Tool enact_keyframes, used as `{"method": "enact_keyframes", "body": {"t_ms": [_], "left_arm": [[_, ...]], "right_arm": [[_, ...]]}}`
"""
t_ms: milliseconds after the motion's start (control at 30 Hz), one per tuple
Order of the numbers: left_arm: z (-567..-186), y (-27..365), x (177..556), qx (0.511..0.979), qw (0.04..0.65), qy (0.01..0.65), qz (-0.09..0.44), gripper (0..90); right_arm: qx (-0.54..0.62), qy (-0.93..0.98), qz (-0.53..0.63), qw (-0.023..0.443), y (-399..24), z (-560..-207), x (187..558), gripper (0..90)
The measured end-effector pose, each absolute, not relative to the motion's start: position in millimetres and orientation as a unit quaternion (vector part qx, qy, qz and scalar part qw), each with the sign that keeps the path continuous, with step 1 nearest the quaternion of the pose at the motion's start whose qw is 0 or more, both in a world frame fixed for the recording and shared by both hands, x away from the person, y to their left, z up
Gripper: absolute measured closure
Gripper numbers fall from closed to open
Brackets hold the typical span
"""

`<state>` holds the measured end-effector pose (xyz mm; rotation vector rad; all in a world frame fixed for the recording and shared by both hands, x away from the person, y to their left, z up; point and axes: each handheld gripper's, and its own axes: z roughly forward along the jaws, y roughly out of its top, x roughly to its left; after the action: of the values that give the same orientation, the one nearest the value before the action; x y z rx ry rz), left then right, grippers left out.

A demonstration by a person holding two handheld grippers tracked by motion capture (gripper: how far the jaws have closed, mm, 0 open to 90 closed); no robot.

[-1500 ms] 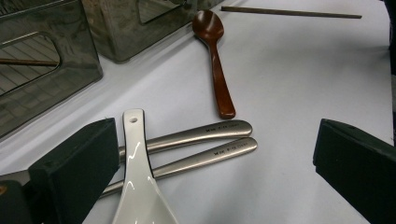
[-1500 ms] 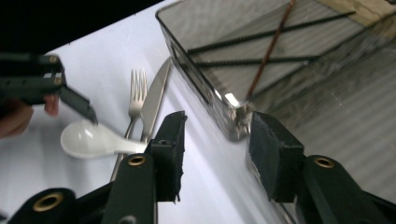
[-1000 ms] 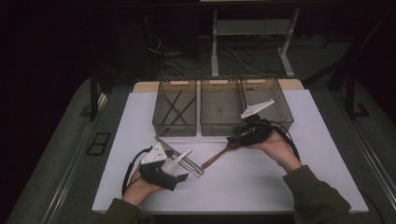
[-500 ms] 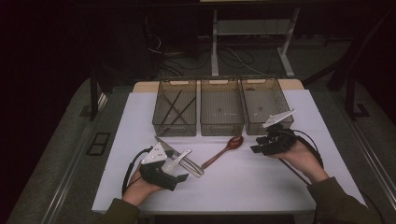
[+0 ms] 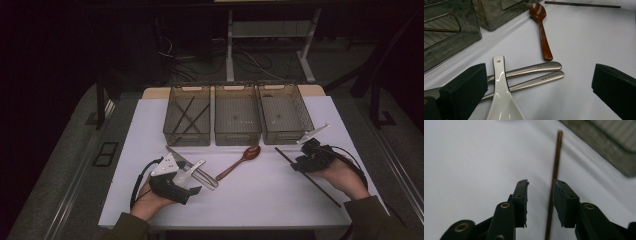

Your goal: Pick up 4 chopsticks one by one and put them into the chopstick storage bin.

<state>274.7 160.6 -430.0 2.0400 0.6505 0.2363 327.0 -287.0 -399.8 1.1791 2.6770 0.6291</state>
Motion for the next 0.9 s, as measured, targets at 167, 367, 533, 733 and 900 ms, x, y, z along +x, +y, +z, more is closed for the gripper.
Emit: {"method": "enact_keyframes", "body": {"t_ms": [167, 367, 533, 733, 900], "left_arm": [[-430, 160, 275, 0.834, 0.473, 0.266, 0.097, 0.0], [-430, 160, 275, 0.834, 0.473, 0.265, 0.097, 0.0], [-430, 160, 275, 0.835, 0.472, 0.265, 0.097, 0.0], [-430, 160, 275, 0.836, 0.471, 0.265, 0.096, 0.0], [-430, 160, 275, 0.836, 0.470, 0.264, 0.097, 0.0]], "right_arm": [[0.407, 0.894, 0.177, 0.065, -299, -407, 324, 67.8], [0.411, 0.897, 0.156, 0.046, -310, -414, 318, 71.7], [0.411, 0.900, 0.141, 0.033, -312, -419, 317, 75.6], [0.406, 0.905, 0.125, 0.030, -310, -421, 318, 78.8], [0.398, 0.910, 0.111, 0.038, -307, -422, 319, 80.1]]}}
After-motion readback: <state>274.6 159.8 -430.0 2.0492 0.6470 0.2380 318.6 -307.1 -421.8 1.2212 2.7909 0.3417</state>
